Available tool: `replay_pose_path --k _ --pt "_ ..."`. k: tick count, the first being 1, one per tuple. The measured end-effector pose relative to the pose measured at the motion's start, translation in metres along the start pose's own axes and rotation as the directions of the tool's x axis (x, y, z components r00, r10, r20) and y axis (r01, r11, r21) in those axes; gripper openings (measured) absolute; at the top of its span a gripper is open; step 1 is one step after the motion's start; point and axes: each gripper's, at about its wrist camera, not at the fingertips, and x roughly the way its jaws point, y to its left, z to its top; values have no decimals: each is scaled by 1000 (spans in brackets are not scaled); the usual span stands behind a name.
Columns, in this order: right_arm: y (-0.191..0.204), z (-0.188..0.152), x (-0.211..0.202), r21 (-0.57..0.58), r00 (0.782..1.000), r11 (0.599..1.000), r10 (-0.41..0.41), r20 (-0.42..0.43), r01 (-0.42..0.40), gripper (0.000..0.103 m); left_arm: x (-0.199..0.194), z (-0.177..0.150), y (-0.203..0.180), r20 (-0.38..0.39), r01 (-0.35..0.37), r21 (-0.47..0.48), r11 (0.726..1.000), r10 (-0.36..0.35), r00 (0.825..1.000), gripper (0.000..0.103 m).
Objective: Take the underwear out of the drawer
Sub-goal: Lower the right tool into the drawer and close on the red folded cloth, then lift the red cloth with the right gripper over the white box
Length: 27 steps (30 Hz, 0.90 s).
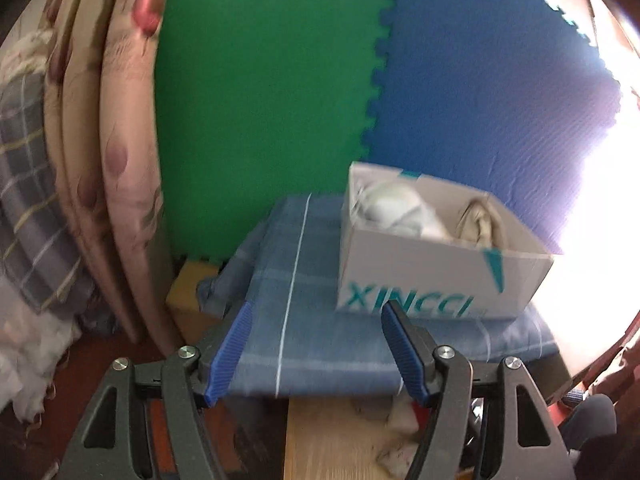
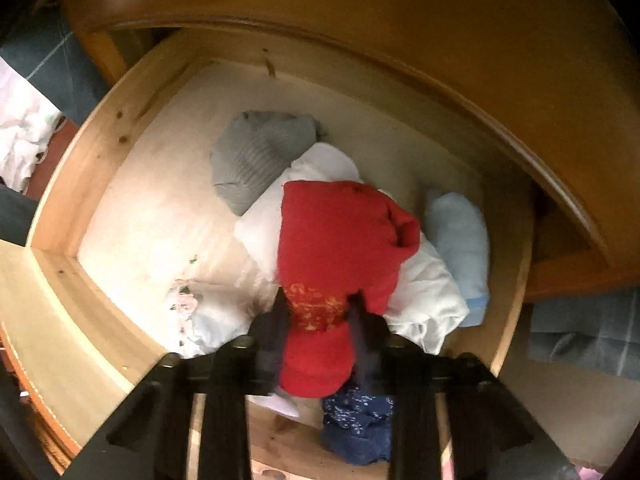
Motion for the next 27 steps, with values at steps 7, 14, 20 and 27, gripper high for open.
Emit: replay_pose_path --k 7,14,20,27 --pt "-7 -14 -12 34 998 999 15 62 -17 16 -3 -12 13 -13 -19 -53 998 18 1000 69" --pt "-16 -28 -42 75 991 997 22 132 -32 16 9 -27 4 -43 -19 -35 999 17 999 69" --pt "-18 -37 -63 79 988 997 13 156 -26 16 39 -55 0 -125 -44 -19 999 42 991 69" --pt "-21 -44 -86 101 983 994 16 185 -35 16 67 -80 -15 -191 -42 14 999 43 981 69"
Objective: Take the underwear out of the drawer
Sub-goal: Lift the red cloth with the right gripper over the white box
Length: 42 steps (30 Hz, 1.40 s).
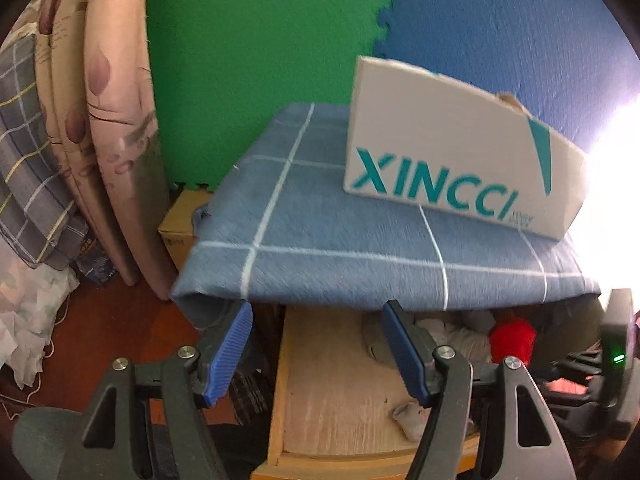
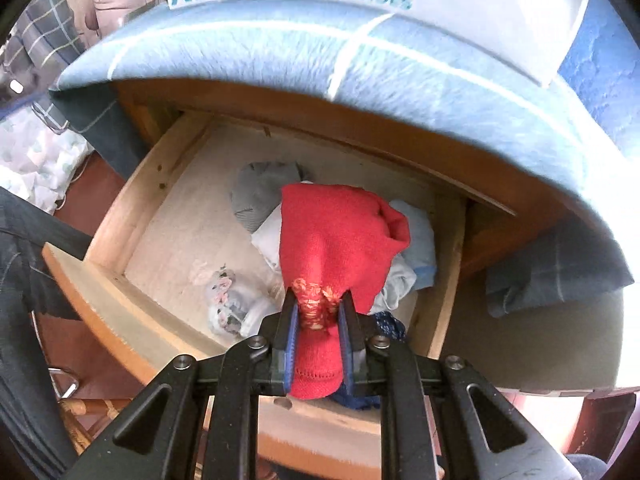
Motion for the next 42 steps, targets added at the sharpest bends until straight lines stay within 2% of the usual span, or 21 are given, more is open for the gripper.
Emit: replay_pose_path --k 7,16,24,29,34,42 --pt "-8 3 -36 22 999 1000 5 53 -6 16 21 -10 -9 -38 -10 20 1000 11 999 69" --pt "-13 21 -111 9 988 1000 18 156 -20 16 40 -17 -22 -86 -4 51 999 8 996 69" --pt "-22 54 -199 -21 957 1000 7 289 -2 10 50 -28 -39 -118 20 86 996 -10 993 69" --pt "-31 80 -250 -41 928 998 -37 370 56 10 53 -31 -48 -125 39 98 994 -26 992 69" --pt "-34 119 -275 -33 905 995 -67 420 89 10 55 -40 -62 -137 61 136 989 -43 990 69" --pt "-48 188 -261 28 897 997 -80 436 75 9 60 -48 -71 -168 109 141 984 -85 982 69"
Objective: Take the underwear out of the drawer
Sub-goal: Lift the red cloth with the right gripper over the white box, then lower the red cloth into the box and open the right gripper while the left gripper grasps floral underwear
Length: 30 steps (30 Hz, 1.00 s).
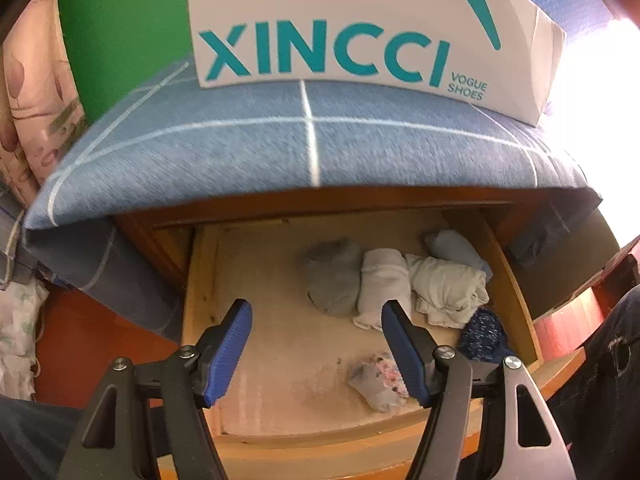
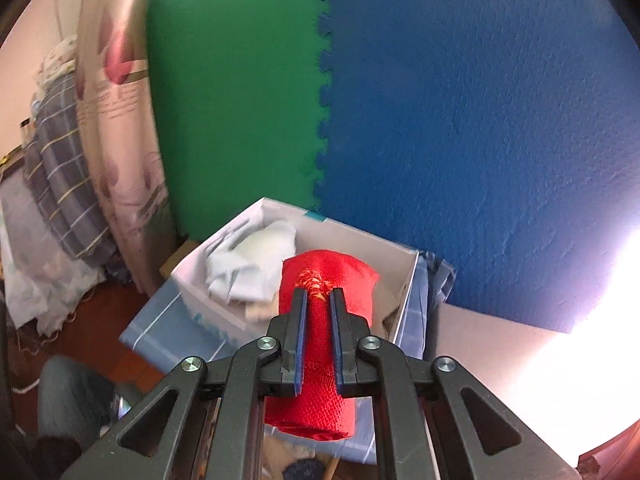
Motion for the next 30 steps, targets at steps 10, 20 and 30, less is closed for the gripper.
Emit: replay_pose_path --k 10,20,30 --pt "-7 26 63 51 998 998 -47 -38 49 9 22 -4 -2 -87 48 -47 998 -52 995 69" --pt "-9 33 104 71 997 995 -61 -51 65 9 39 -11 -15 -146 62 -23 998 -65 987 69" --pt "-16 36 122 79 998 996 -44 -48 48 9 50 -19 -31 -218 91 -7 996 -91 972 69"
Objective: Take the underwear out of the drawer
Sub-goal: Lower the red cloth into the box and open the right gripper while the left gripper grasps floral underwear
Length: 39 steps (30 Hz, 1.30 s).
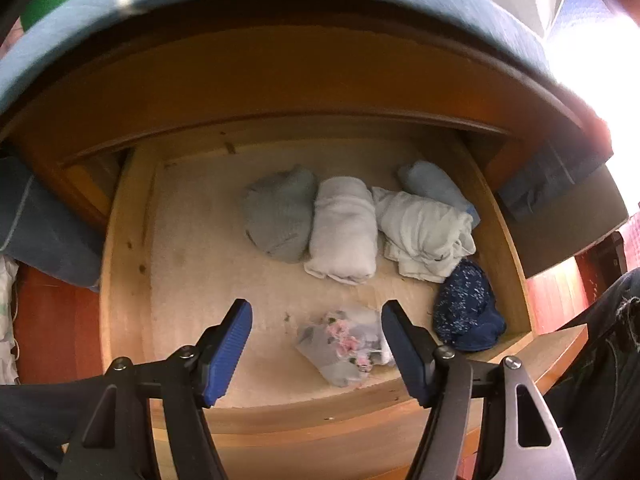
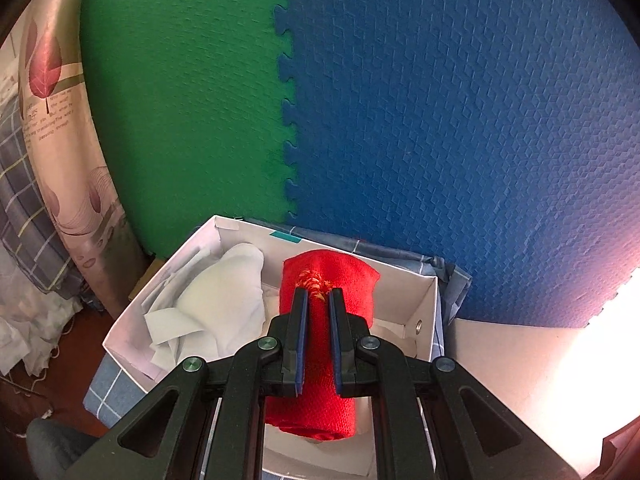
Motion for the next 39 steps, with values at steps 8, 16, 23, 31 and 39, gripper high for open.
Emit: replay_pose_path --k 8,16,23,31,39 --pt "2 2 17 -20 1000 1000 -1 -8 1 9 19 4 -6 -88 43 -73 996 -49 995 69" --pt "7 -4 41 -35 999 999 20 -37 -21 9 41 7 -13 -164 -4 -98 995 -12 986 69" --pt "0 -12 65 -15 995 998 59 -76 -60 9 58 11 -30 -224 -70 -82 994 50 973 69" --pt "-11 -15 75 18 993 997 81 -84 -80 9 71 18 -39 -265 -83 -65 994 63 962 69" --pt "-11 -16 78 43 989 991 133 -66 -130 26 81 28 -44 -275 -46 -101 994 17 961 69"
